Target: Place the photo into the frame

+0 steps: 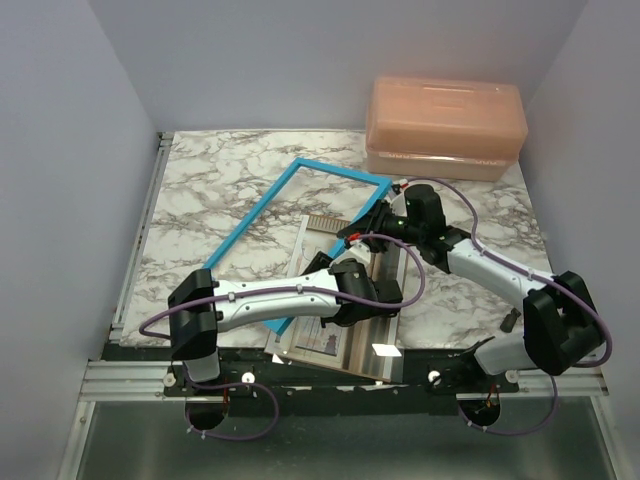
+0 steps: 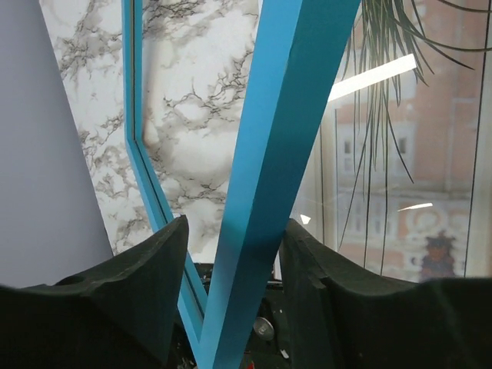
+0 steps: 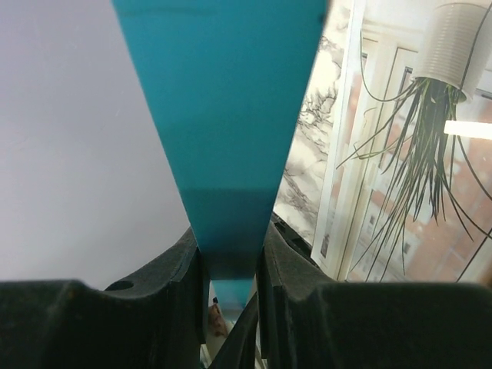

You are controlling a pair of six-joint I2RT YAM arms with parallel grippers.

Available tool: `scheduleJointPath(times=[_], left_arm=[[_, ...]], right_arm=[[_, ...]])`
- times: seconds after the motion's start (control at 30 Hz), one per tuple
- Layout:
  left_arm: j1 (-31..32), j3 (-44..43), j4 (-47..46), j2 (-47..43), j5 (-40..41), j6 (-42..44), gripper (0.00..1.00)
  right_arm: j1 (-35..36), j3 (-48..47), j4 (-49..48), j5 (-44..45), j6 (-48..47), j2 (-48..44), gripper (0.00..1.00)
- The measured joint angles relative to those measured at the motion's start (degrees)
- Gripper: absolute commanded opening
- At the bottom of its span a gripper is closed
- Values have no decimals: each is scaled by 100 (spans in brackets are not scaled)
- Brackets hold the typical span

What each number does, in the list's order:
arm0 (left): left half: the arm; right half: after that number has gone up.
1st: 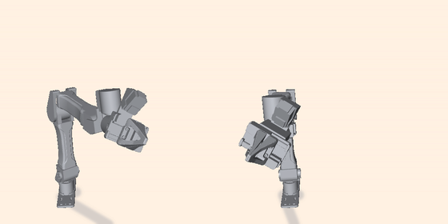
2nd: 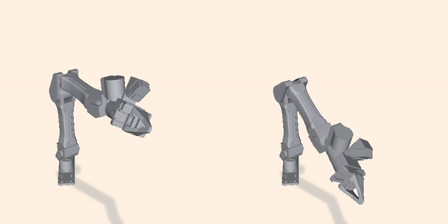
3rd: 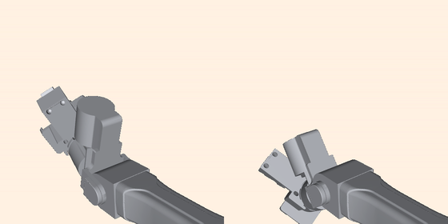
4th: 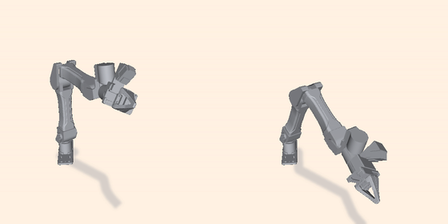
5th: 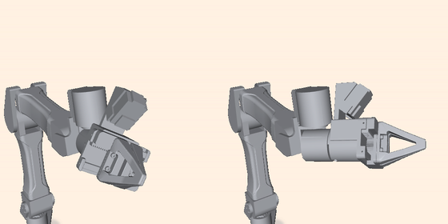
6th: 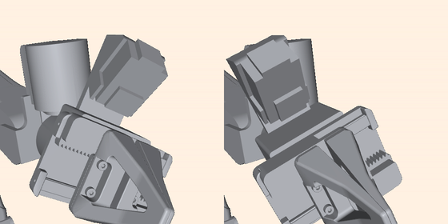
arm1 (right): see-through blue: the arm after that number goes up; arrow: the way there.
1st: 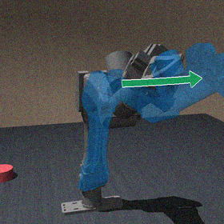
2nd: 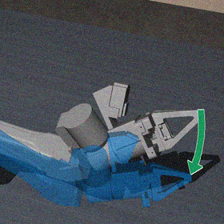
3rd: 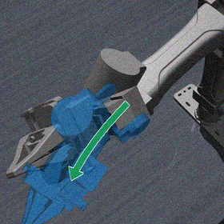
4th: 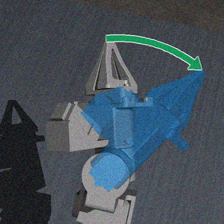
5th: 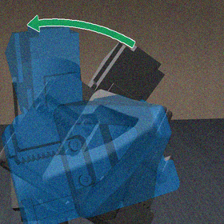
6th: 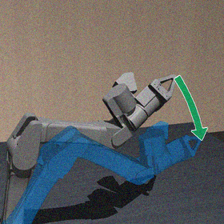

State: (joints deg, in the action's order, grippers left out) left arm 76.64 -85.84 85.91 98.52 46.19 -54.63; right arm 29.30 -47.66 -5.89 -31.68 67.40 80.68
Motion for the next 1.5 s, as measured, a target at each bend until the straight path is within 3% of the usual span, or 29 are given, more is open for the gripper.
scheduleJointPath(times=[0.3, 0.4, 0.6, 0.87, 1.13, 1.3, 1.5], left_arm=[[94, 0, 92, 44, 179, 20, 0], [114, 7, 166, 42, 229, 50, 0], [107, 48, 173, 4, 295, 37, 0], [28, 0, 474, -304, 457, 184, 0], [20, -442, 529, -581, 448, 446, 0], [20, -772, 549, -890, 409, 680, 0], [-74, -916, 407, -1521, 140, 1099, 0]], right_arm=[[24, 7, -295, -9, 138, -98, 16], [37, 13, -356, -52, 138, -109, 22], [35, 31, -455, -116, 166, -164, 55], [33, 46, -691, -232, 190, -365, 81], [33, 127, -868, -240, 262, -546, 89], [33, 214, -1167, -247, 372, -831, 100], [33, 227, -1342, -221, 310, -1261, 100]])
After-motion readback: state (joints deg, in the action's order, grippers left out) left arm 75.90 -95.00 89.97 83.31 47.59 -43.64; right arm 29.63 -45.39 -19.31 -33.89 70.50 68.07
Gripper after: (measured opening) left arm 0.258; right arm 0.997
